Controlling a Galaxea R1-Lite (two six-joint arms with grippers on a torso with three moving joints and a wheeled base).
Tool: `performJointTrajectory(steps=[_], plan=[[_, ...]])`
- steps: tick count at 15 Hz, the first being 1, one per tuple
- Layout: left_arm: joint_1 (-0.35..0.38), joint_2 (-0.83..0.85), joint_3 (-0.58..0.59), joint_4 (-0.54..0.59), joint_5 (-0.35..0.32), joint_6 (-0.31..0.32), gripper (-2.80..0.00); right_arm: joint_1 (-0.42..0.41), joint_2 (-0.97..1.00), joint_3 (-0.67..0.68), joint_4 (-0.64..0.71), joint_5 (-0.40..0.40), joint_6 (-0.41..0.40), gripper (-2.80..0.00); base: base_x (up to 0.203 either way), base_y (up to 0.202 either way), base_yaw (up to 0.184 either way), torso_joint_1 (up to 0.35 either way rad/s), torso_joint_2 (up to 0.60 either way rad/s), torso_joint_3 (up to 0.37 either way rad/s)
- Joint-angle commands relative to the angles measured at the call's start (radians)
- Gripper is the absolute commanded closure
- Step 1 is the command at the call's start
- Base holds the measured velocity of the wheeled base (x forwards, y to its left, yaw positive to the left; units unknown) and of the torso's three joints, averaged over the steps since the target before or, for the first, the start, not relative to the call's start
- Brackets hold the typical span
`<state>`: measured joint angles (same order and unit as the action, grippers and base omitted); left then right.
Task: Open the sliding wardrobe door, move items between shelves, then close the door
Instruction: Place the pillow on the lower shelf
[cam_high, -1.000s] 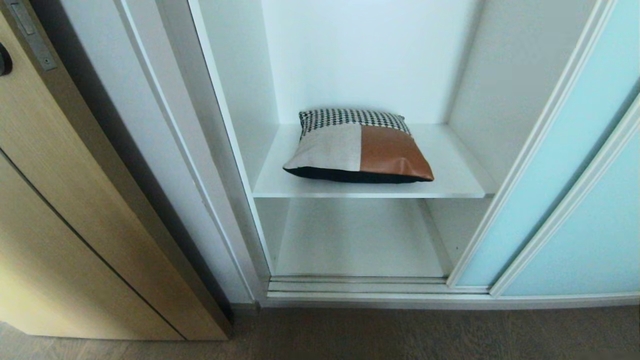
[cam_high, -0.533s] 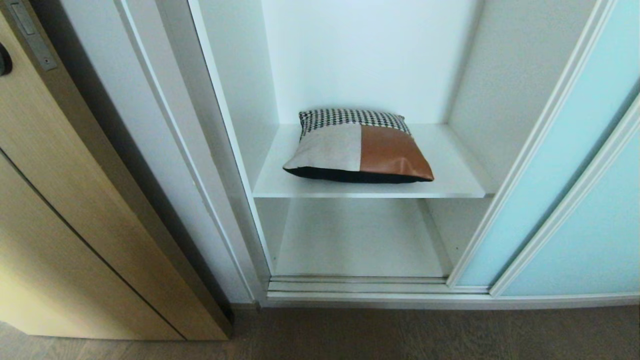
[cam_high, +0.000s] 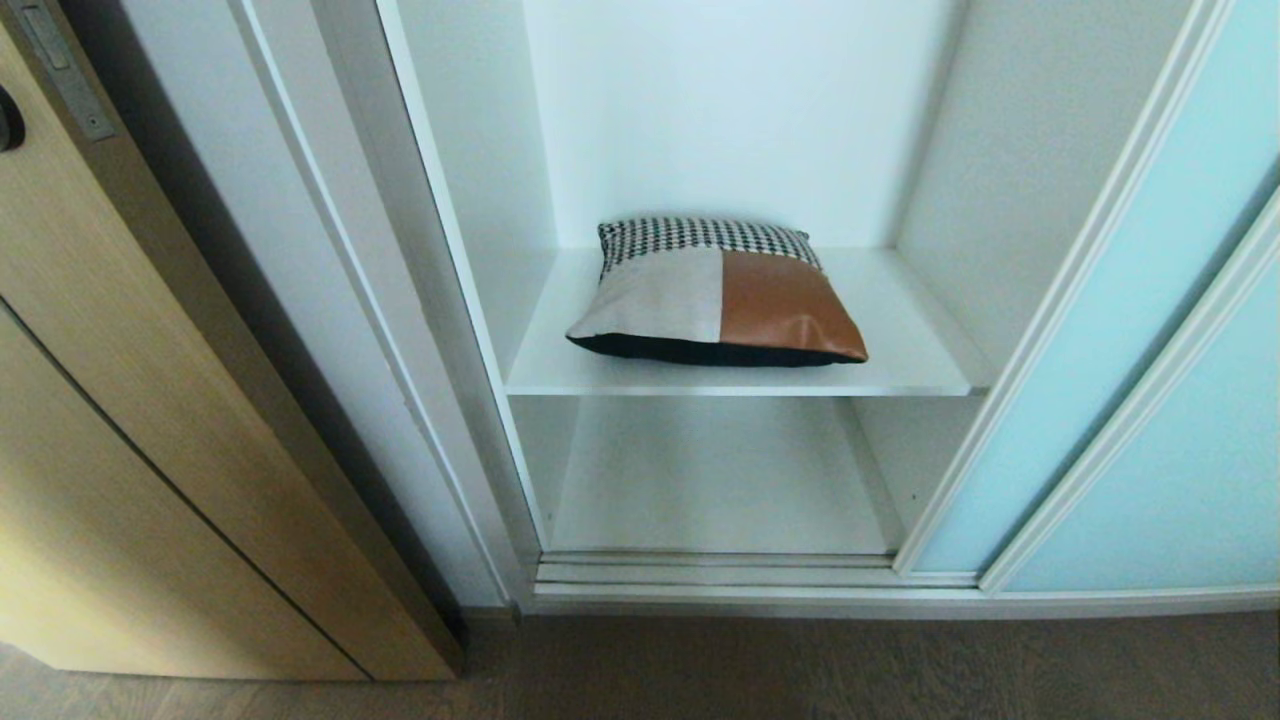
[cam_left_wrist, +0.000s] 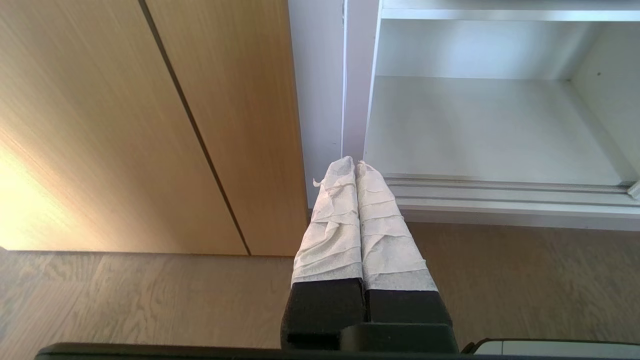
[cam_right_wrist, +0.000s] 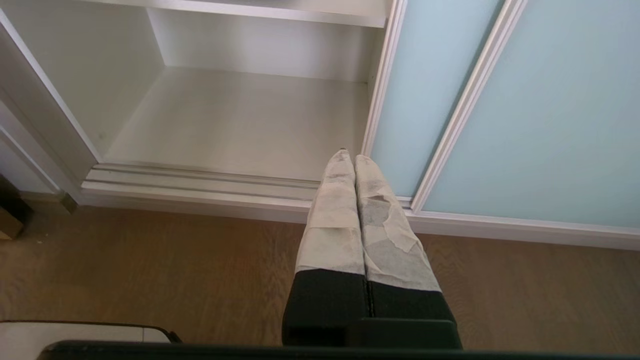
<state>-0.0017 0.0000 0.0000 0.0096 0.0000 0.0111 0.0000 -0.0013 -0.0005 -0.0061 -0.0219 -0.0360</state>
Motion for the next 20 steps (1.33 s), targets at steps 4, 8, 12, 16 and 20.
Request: performJointTrajectory(steps=[4, 8, 12, 16, 20], plan=[[0.0, 0.002, 0.002, -0.002, 0.0, 0.0, 0.0, 0.002, 0.196, -0.41, 0.024, -0.012, 0.025, 0.0, 0.0, 0.0, 0.0, 0.0, 0.0, 0.0], [0.0, 0.002, 0.002, 0.0, 0.0, 0.0, 0.0, 0.003, 0.526, -0.827, 0.132, 0.089, 0.048, 0.0, 0.0, 0.0, 0.0, 0.0, 0.0, 0.0], [0.0, 0.002, 0.002, 0.0, 0.002, 0.0, 0.0, 0.017, 0.86, -1.089, 0.27, 0.241, 0.066, 0.0, 0.0, 0.0, 0.0, 0.0, 0.0, 0.0], [0.0, 0.002, 0.002, -0.002, 0.002, 0.0, 0.0, 0.168, 1.143, -1.334, 0.304, 0.297, 0.164, 0.0, 0.0, 0.0, 0.0, 0.0, 0.0, 0.0], [0.0, 0.002, 0.002, -0.002, 0.0, 0.0, 0.0, 0.291, 1.379, -1.443, 0.303, 0.278, 0.257, 0.0, 0.0, 0.0, 0.0, 0.0, 0.0, 0.0]])
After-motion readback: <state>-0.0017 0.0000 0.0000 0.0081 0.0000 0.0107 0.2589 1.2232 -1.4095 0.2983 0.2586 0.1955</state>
